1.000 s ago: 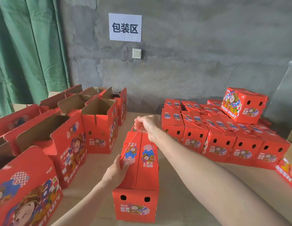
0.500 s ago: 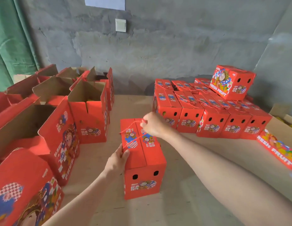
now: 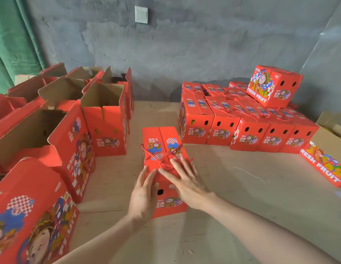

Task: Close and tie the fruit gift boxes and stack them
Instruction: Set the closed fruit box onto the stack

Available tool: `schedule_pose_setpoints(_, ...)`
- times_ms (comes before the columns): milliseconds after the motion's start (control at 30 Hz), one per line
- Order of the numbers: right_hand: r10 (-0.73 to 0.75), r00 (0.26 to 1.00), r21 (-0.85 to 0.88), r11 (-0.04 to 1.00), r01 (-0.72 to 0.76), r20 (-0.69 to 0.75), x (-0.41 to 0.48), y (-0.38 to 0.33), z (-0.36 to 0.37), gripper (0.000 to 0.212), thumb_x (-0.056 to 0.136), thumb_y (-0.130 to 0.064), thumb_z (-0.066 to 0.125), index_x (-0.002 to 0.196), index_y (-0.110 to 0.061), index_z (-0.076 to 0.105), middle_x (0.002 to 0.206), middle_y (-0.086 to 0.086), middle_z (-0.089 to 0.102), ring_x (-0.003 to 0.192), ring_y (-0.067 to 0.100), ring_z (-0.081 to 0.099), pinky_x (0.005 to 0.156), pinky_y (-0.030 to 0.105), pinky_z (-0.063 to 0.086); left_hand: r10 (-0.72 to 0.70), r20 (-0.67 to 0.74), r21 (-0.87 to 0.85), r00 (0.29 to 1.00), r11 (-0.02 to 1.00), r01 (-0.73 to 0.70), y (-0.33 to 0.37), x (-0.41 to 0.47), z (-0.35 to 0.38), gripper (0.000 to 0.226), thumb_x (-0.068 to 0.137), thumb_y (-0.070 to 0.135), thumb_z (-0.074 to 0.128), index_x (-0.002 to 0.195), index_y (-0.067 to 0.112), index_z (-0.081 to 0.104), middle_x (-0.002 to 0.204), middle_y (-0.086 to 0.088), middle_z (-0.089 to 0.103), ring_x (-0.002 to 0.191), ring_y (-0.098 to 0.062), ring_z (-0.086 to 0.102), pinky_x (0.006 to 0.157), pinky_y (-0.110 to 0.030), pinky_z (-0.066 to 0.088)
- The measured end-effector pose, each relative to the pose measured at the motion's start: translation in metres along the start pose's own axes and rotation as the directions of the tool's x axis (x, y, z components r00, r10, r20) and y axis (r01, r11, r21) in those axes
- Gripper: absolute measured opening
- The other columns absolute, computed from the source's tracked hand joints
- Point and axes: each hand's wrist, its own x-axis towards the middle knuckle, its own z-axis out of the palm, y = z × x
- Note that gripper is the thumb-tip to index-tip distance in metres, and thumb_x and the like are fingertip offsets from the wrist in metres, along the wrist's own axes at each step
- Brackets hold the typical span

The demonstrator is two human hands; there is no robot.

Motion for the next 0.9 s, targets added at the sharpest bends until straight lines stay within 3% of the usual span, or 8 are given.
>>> schedule_pose_setpoints(133,0.058,0.998,0.035,0.998,-0.058,-0.021,0.017,0.000,0.004,0.058,0.102,-0.028,0.036,0.148,-0.048,0.008,0.161,0.004,-0.004,0.146,0.033,-0.009,0.116,0.048,-0.004,-0.045,0.062,-0.004,0.997,0.999,0.045,-0.007,0.024,-0.010,0.043,0.092,0.010,0.060,0.134,0.012,0.053,0.150,-0.009,0.034,0.118,-0.032,0.057,0.097,-0.036,0.048)
schedule_pose_setpoints(267,0.248,0.968,0.055,0.968,-0.246,-0.041,0.055,-0.006,-0.001,0.087,0.089,-0.003,0.055,0.149,-0.045,0.008,0.158,0.010,-0.020,0.143,0.043,-0.015,0.115,0.055,0.000,-0.019,0.074,0.211,0.997,0.978,0.003,-0.002,0.083,-0.014,0.031,0.088,0.008,0.060,0.118,0.012,0.068,0.138,-0.010,0.051,0.124,-0.026,0.051,0.097,-0.027,0.042)
schedule_pose_setpoints(367,0.222,0.967,-0.037,0.973,-0.228,-0.126,0.070,-0.013,0.006,0.094,0.061,-0.022,0.085,0.143,-0.031,0.040,0.150,0.025,0.029,0.131,0.054,0.034,0.101,0.062,0.037,-0.067,0.074,0.295,0.995,0.954,0.043,-0.002,0.116,-0.013,0.024,0.086,0.005,0.054,0.089,0.017,0.074,0.107,-0.001,0.054,0.096,-0.022,0.058,0.076,-0.031,0.049)
schedule_pose_setpoints(433,0.237,0.971,-0.134,0.962,-0.239,-0.031,0.079,-0.009,0.010,0.098,0.048,-0.036,0.090,0.137,-0.030,0.049,0.139,0.021,0.049,0.121,0.050,0.049,0.093,0.060,0.046,-0.083,0.078,0.294,0.994,0.954,0.056,-0.005,0.133,-0.011,0.026,0.087,0.005,0.052,0.082,0.017,0.074,0.091,0.005,0.048,0.081,-0.020,0.057,0.067,-0.030,0.046)
schedule_pose_setpoints(533,0.157,0.988,-0.143,0.977,-0.157,-0.017,0.108,0.018,0.018,0.103,0.081,-0.032,0.070,0.150,-0.029,-0.005,0.154,0.027,-0.009,0.138,0.057,0.001,0.107,0.068,0.004,-0.090,0.053,0.307,0.995,0.949,0.069,-0.008,0.164,-0.004,0.019,0.089,0.006,0.054,0.082,0.009,0.072,0.083,0.005,0.046,0.080,-0.023,0.058,0.062,-0.027,0.038)
schedule_pose_setpoints(600,0.167,0.982,-0.202,0.968,-0.146,0.090,0.137,0.034,0.018,0.095,0.095,-0.030,0.050,0.139,-0.027,-0.034,0.146,0.022,-0.037,0.135,0.053,-0.025,0.106,0.066,-0.012,-0.125,0.084,0.377,0.989,0.922,0.085,-0.009,0.192,0.002,0.019,0.092,0.007,0.051,0.088,0.004,0.069,0.089,-0.001,0.046,0.087,-0.028,0.059,0.068,-0.032,0.043)
schedule_pose_setpoints(767,0.305,0.941,-0.185,0.943,-0.276,0.149,0.203,0.043,0.012,0.066,0.104,-0.026,0.026,0.145,-0.022,-0.026,0.152,0.019,-0.025,0.137,0.056,-0.013,0.110,0.065,-0.001,-0.203,0.154,0.502,0.967,0.859,0.101,-0.013,0.260,0.022,0.025,0.086,0.001,0.049,0.093,0.009,0.071,0.091,-0.002,0.043,0.094,-0.028,0.057,0.076,-0.034,0.048)
schedule_pose_setpoints(900,0.299,0.938,-0.321,0.918,-0.233,0.174,0.260,0.081,0.011,0.077,0.100,-0.018,0.036,0.145,-0.009,-0.026,0.152,0.034,-0.013,0.135,0.062,-0.003,0.109,0.065,-0.004,-0.200,0.165,0.529,0.966,0.844,0.085,-0.033,0.317,0.039,0.034,0.085,0.003,0.047,0.105,0.021,0.069,0.105,0.000,0.054,0.105,-0.024,0.057,0.079,-0.031,0.048)
